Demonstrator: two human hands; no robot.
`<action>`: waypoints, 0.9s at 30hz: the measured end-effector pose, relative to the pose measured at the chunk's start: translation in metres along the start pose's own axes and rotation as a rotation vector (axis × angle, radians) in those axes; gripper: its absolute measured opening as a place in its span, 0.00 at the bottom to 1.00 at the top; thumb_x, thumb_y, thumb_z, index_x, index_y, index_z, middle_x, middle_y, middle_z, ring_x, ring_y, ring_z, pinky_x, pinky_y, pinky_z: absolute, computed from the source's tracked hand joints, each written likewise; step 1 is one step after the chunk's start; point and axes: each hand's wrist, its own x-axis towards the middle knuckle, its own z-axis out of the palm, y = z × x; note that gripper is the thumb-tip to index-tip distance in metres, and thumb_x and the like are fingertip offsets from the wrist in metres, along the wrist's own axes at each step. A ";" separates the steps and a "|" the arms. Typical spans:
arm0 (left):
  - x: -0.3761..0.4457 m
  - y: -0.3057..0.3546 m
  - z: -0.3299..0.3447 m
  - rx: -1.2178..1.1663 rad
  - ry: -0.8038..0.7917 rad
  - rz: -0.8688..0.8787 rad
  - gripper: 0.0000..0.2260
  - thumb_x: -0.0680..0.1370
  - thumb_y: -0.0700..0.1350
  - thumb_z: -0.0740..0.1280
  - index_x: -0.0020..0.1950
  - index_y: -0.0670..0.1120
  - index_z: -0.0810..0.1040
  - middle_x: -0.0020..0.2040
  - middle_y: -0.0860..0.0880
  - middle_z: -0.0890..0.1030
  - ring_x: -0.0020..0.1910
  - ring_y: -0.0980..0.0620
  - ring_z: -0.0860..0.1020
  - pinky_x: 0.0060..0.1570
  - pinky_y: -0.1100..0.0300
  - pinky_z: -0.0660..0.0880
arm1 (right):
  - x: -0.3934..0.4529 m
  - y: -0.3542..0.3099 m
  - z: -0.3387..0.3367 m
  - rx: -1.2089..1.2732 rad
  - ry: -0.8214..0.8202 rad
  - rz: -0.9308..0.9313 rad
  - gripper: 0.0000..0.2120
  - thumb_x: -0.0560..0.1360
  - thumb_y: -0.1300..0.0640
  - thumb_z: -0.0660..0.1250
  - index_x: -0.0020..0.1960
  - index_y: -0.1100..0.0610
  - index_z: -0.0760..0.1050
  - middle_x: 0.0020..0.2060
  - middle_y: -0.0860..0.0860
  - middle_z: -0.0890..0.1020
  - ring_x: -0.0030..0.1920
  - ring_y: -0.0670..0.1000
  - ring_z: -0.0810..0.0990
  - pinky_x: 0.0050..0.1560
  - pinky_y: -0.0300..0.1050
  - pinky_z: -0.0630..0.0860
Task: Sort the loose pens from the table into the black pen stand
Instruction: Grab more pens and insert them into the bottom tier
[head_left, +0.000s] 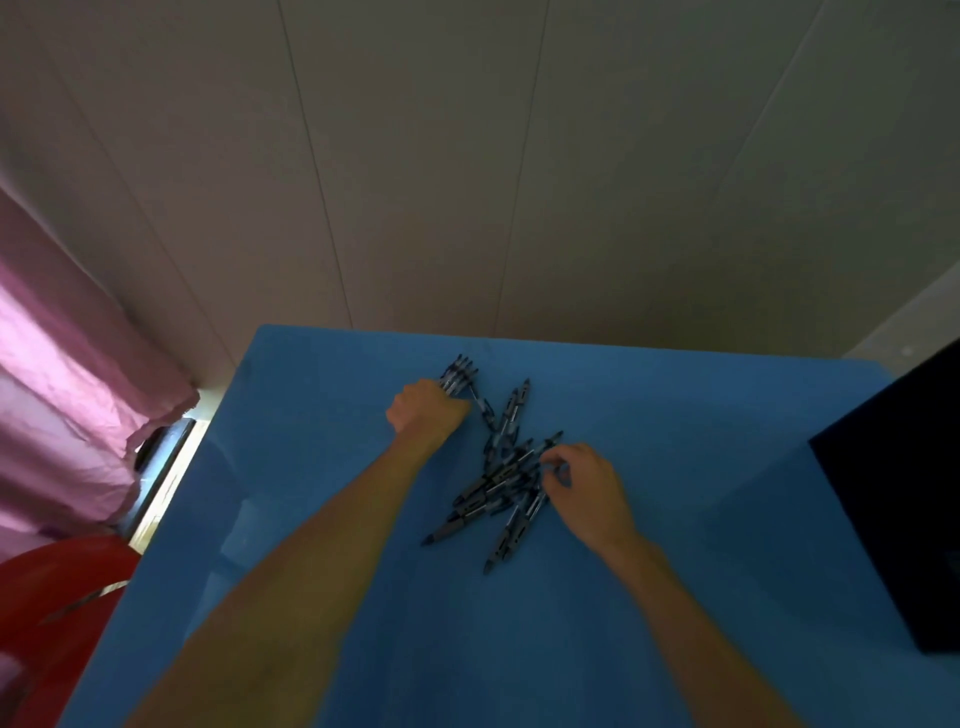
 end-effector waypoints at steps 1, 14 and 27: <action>-0.001 -0.005 -0.002 -0.011 0.004 -0.006 0.14 0.72 0.55 0.70 0.36 0.46 0.73 0.35 0.50 0.76 0.33 0.51 0.74 0.31 0.62 0.70 | 0.000 0.000 0.000 0.003 0.004 -0.002 0.07 0.79 0.59 0.67 0.55 0.54 0.80 0.49 0.50 0.79 0.45 0.47 0.77 0.45 0.34 0.71; -0.039 -0.079 -0.008 -0.824 0.024 0.114 0.09 0.82 0.46 0.66 0.51 0.40 0.75 0.42 0.44 0.75 0.41 0.47 0.73 0.45 0.48 0.73 | 0.000 -0.030 0.031 0.044 0.001 -0.066 0.08 0.79 0.59 0.68 0.57 0.55 0.80 0.53 0.49 0.80 0.47 0.45 0.78 0.50 0.37 0.76; -0.075 -0.095 -0.022 -0.918 0.203 0.172 0.18 0.80 0.52 0.69 0.40 0.40 0.70 0.38 0.36 0.75 0.36 0.50 0.72 0.45 0.43 0.74 | -0.013 -0.056 0.048 0.039 0.026 -0.153 0.09 0.79 0.59 0.67 0.59 0.55 0.79 0.53 0.48 0.79 0.50 0.45 0.78 0.51 0.36 0.74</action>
